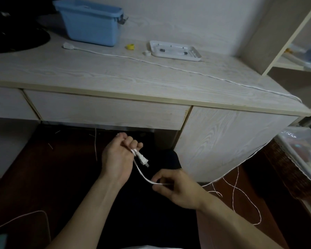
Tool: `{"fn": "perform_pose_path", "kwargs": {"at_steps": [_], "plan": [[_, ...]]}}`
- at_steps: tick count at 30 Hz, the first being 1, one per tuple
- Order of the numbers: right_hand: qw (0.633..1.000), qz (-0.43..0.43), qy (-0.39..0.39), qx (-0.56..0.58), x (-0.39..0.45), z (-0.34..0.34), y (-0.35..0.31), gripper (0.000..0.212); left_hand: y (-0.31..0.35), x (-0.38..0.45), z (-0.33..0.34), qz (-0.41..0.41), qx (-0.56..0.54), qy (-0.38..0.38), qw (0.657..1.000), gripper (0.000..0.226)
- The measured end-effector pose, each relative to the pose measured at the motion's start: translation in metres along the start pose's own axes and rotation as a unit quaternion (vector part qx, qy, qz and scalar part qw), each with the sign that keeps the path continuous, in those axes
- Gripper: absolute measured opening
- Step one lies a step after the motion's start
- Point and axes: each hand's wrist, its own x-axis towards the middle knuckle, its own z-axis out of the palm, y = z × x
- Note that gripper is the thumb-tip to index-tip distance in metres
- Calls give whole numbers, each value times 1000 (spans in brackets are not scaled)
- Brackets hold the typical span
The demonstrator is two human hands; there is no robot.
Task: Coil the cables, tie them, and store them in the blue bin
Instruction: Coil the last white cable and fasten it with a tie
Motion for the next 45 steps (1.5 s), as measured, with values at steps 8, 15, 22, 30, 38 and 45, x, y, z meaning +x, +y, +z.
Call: {"fn": "perform_pose_path", "kwargs": {"at_steps": [8, 15, 22, 30, 38, 45], "plan": [[979, -49, 197, -32, 3, -10, -1, 11, -9, -20, -4, -8, 563, -204, 801, 24], [964, 19, 263, 17, 3, -20, 3, 33, 1, -26, 7, -155, 556, -289, 763, 46], [953, -20, 294, -64, -4, -52, 24, 22, 15, -23, 4, -214, 402, -302, 838, 44], [921, 78, 317, -211, -8, -62, 62, 29, 14, -15, 2, -160, 123, -141, 969, 41], [903, 215, 353, -115, -5, -61, 51, 52, 15, -14, 4, -106, 102, -112, 983, 46], [875, 181, 434, -115, -12, -67, 46, 31, 17, -12, -2, -117, 185, -100, 971, 44]]}}
